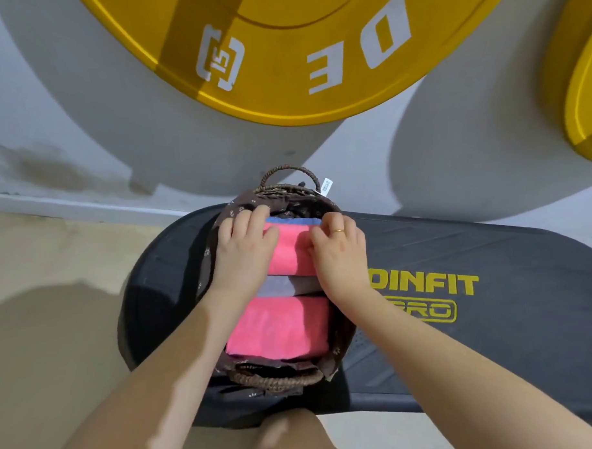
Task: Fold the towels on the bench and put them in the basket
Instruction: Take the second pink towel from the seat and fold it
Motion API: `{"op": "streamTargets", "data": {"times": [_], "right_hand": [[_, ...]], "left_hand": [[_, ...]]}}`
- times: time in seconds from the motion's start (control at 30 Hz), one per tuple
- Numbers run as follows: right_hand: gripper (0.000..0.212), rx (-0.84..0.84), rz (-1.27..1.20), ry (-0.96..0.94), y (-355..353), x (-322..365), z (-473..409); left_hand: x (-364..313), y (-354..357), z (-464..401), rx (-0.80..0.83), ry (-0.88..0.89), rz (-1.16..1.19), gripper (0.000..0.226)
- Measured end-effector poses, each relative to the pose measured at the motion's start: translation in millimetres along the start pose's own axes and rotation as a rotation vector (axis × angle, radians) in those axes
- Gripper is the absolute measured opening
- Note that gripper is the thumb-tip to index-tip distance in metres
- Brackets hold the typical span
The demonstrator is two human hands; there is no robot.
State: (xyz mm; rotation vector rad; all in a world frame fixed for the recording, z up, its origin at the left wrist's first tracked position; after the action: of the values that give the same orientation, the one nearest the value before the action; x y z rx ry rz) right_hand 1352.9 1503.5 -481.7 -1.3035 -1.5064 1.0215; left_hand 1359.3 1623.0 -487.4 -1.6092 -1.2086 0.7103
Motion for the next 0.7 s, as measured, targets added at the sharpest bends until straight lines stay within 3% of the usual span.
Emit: {"op": "streamTargets", "data": {"times": [0.03,0.1,0.27,0.37,0.47,0.53,0.6,0.7], "right_hand": [[0.008,0.016,0.093,-0.078,5,7,2],[0.028,0.116,0.191,-0.158,17,13,7],[0.049,0.363,0.206,-0.165,37,7,17],[0.075,0.549,0.185,-0.209,45,5,31],[0.065,0.641,0.111,-0.233,36,4,33],[0.059,0.614,-0.113,-0.193,24,1,28],[0.049,0.447,-0.441,-0.090,2,-15,24],[0.043,0.241,-0.707,-0.015,-28,-52,29]], "left_hand": [[-7,4,0,0.030,0.115,0.019,0.014],[-9,11,5,0.126,0.202,0.104,0.022],[-7,22,28,0.317,0.058,0.220,0.043],[-12,36,50,0.560,-0.002,0.189,0.059],[-12,33,53,0.669,-0.021,0.144,0.061],[-12,26,49,0.699,-0.041,0.148,0.060],[-14,9,39,0.607,-0.058,0.139,0.058],[-44,-41,9,0.250,0.081,0.095,0.058]]}}
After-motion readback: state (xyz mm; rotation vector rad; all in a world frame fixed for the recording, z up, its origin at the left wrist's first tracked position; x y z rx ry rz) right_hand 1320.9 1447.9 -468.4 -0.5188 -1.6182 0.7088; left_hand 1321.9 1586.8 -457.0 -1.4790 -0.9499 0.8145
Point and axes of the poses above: each hand's wrist, its own z-axis away from the middle knuckle, its own y-axis out of the palm, x = y × z, the point moved 9 cm from there along -z, towards the middle knuckle, and after that the axes turned 3 degrees about y, right-handed, at the moved point
